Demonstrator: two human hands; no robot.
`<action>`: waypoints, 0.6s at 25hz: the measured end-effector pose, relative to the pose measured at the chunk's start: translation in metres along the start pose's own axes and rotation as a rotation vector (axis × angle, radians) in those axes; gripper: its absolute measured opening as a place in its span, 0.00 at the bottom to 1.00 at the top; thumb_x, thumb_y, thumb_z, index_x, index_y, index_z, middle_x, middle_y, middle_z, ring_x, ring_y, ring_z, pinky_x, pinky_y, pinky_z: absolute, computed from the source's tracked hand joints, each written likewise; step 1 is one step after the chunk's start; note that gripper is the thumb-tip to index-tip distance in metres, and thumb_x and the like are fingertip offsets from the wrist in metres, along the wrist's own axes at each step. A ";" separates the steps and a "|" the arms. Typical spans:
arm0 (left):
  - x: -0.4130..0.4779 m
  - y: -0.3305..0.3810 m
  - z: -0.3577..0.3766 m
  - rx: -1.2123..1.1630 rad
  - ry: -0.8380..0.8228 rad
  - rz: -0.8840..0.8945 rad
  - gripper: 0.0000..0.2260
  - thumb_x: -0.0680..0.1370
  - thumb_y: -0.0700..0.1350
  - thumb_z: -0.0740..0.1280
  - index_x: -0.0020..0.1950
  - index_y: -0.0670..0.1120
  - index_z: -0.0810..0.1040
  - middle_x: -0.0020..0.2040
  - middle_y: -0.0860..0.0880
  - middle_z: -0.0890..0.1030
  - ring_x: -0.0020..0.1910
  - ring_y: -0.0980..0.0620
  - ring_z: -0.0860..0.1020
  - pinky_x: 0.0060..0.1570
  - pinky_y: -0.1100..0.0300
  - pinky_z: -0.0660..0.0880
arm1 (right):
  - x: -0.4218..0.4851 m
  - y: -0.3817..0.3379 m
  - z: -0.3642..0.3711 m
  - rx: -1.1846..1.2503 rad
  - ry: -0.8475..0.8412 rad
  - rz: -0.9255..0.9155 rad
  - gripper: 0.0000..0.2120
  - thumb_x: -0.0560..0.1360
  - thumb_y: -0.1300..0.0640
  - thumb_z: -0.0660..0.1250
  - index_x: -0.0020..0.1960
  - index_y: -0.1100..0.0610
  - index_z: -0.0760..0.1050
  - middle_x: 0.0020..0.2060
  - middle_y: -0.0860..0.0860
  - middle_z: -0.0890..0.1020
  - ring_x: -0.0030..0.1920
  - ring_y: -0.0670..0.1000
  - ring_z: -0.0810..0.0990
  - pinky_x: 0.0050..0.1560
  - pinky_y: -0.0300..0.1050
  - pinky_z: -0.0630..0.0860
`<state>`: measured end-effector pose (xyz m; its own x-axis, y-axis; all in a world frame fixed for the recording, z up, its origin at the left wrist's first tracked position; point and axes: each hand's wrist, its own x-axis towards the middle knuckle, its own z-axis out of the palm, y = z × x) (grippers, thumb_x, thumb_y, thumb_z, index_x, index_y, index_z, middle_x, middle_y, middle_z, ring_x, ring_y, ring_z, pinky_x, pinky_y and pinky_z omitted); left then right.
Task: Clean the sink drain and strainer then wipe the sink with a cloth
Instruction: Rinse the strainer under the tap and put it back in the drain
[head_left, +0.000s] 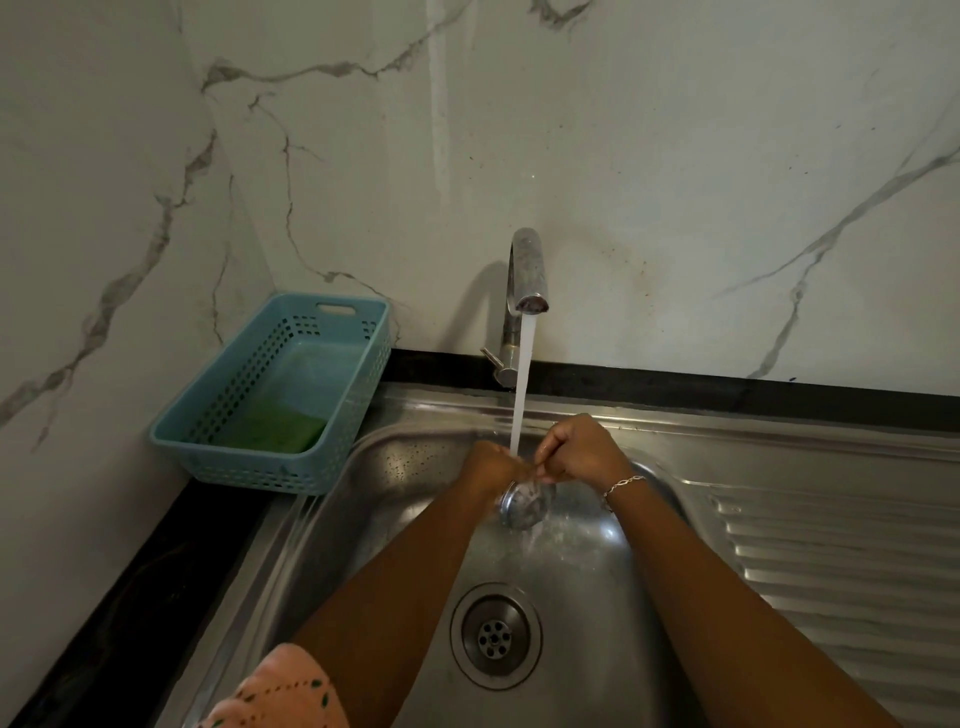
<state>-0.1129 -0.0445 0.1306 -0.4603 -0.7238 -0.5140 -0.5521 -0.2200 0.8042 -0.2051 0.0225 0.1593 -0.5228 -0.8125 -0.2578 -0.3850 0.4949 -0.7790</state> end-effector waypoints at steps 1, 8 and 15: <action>0.000 -0.001 0.001 -0.004 0.009 0.017 0.11 0.74 0.35 0.67 0.55 0.34 0.76 0.56 0.36 0.79 0.56 0.40 0.79 0.58 0.51 0.76 | -0.001 0.001 -0.004 0.045 0.010 0.021 0.11 0.69 0.75 0.66 0.32 0.62 0.78 0.35 0.61 0.81 0.36 0.55 0.80 0.49 0.51 0.80; -0.011 -0.041 -0.018 0.962 0.089 0.682 0.09 0.80 0.42 0.58 0.57 0.45 0.75 0.49 0.44 0.81 0.46 0.48 0.81 0.42 0.61 0.73 | 0.021 -0.027 -0.011 0.089 0.116 -0.110 0.11 0.70 0.74 0.65 0.33 0.62 0.77 0.33 0.56 0.80 0.34 0.49 0.78 0.39 0.40 0.80; -0.027 -0.053 -0.031 1.301 0.101 1.371 0.16 0.60 0.47 0.78 0.45 0.48 0.83 0.41 0.51 0.86 0.40 0.58 0.83 0.41 0.66 0.80 | 0.072 -0.078 -0.007 -0.072 0.177 -0.280 0.11 0.74 0.67 0.63 0.56 0.69 0.76 0.55 0.67 0.79 0.57 0.65 0.77 0.61 0.57 0.74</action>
<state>-0.0495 -0.0337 0.1108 -0.9672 0.0124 0.2538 -0.0222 0.9909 -0.1329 -0.2176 -0.0722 0.2052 -0.5103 -0.8573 0.0685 -0.5816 0.2853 -0.7618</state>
